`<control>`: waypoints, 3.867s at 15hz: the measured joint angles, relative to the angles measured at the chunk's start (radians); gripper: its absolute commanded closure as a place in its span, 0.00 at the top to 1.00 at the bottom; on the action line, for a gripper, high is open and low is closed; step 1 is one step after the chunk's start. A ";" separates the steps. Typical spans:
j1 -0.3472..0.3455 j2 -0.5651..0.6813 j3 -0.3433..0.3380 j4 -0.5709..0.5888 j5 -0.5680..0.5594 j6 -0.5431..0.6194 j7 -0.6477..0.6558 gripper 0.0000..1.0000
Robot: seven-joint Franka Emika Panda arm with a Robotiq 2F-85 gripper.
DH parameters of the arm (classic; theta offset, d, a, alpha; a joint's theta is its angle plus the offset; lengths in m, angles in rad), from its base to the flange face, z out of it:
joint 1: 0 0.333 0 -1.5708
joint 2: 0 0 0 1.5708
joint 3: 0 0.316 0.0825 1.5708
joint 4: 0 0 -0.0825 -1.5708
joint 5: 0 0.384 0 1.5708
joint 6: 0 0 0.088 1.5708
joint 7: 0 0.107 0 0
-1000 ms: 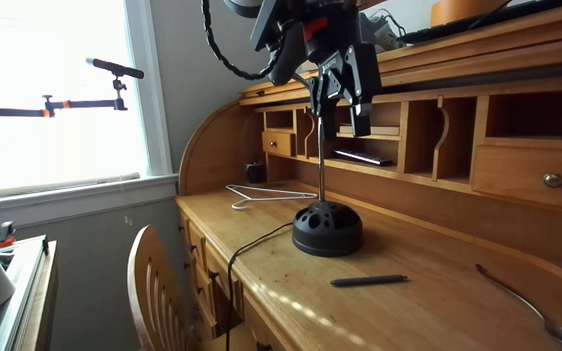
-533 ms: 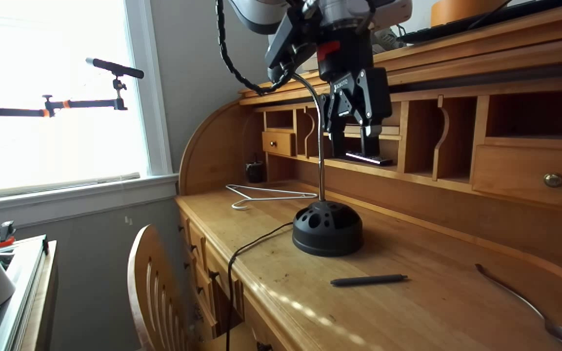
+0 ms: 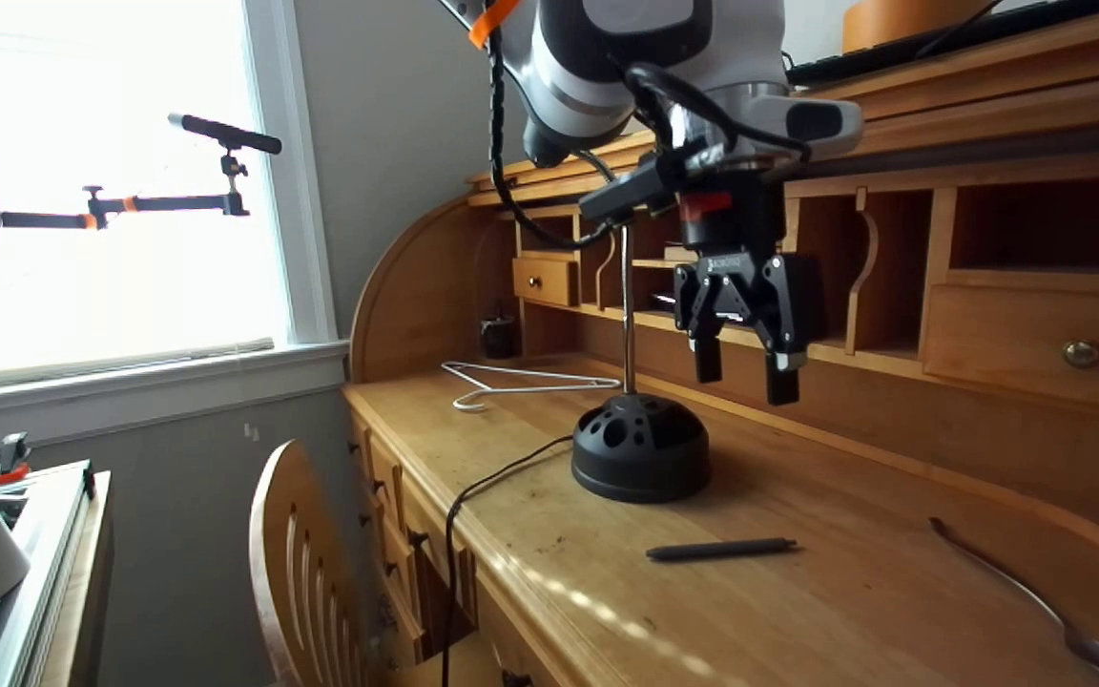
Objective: Put the black pen in the lamb base
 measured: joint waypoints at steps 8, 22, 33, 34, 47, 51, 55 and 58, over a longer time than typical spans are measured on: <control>-0.090 0.174 0.079 0.117 0.085 0.120 -0.069 1.00; -0.138 0.344 0.123 0.229 0.117 0.154 -0.063 1.00; -0.132 0.407 0.129 0.261 0.150 0.154 0.086 0.58; -0.131 0.409 0.129 0.262 0.152 0.154 0.099 0.49; -0.017 0.412 0.019 0.302 0.155 0.026 0.417 0.04; 0.028 0.403 -0.021 0.313 0.147 0.024 0.466 0.04; 0.064 0.375 -0.045 0.300 0.126 0.072 0.467 0.04; 0.081 0.345 -0.047 0.270 0.105 0.112 0.463 0.04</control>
